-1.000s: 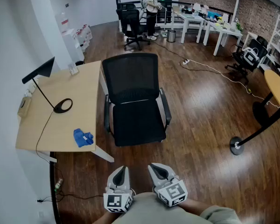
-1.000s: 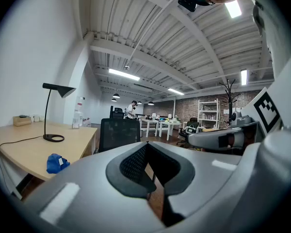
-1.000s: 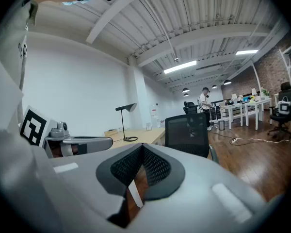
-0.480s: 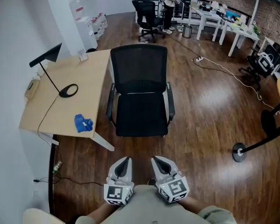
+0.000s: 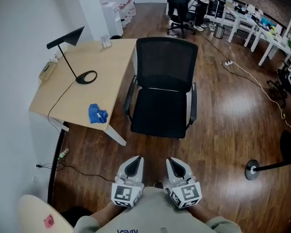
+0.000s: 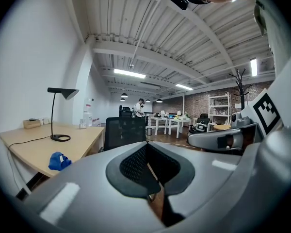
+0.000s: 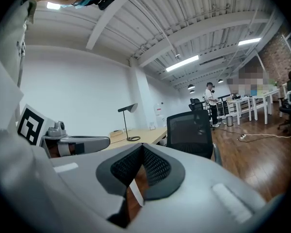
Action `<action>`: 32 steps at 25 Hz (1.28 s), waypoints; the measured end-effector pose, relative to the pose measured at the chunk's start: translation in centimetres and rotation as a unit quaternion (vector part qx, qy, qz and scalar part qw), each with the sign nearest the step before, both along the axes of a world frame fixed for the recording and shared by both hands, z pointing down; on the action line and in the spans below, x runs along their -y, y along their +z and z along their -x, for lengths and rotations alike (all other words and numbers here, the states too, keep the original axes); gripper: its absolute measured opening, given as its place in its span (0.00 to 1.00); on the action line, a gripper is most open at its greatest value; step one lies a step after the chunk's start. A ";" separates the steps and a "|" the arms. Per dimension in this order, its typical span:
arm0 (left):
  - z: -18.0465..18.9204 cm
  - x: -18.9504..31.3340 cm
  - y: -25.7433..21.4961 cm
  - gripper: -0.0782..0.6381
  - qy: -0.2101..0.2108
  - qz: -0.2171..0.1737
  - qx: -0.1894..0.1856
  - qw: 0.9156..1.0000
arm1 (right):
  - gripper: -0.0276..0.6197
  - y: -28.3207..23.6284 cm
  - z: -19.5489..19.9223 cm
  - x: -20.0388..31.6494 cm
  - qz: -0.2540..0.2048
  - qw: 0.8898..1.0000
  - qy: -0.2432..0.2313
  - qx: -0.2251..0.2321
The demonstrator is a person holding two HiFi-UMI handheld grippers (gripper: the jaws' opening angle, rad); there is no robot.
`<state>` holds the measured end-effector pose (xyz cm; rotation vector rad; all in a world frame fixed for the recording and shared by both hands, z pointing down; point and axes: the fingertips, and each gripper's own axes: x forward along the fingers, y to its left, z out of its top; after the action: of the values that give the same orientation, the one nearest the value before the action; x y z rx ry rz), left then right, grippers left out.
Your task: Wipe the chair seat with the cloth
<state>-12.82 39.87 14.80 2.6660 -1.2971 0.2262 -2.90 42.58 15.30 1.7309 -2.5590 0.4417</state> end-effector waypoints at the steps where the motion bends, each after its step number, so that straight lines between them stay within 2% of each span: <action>1: 0.1 0.6 0.3 0.12 -0.004 0.001 -0.004 1.000 | 0.04 0.2 0.0 0.5 0.002 1.000 0.000 -0.003; 9: 2.0 7.7 2.6 0.12 -0.017 0.019 -0.029 0.999 | 0.04 1.9 1.2 7.4 0.026 0.999 0.000 -0.029; 16: 7.0 17.3 2.2 0.12 -0.046 0.025 -0.042 0.998 | 0.10 0.4 5.8 17.6 0.016 0.998 -0.029 -0.055; 19: 10.6 21.3 2.2 0.12 -0.070 0.018 -0.043 0.996 | 0.12 -0.1 9.2 22.3 0.012 0.996 -0.056 -0.065; 24: 18.0 26.6 3.0 0.12 -0.128 0.025 -0.038 0.991 | 0.20 0.7 16.9 28.9 0.023 0.987 -0.131 -0.088; 29: 25.0 30.0 4.6 0.12 -0.184 0.025 -0.027 0.982 | 0.22 2.5 24.5 33.2 0.029 0.973 -0.201 -0.107; 32: 28.6 30.9 5.6 0.12 -0.222 0.031 -0.018 0.974 | 0.23 4.3 28.5 34.4 0.039 0.961 -0.247 -0.120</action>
<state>-41.40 8.92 20.43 2.2403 -1.7904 0.1517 -31.40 8.16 19.63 0.9874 -2.6155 0.2824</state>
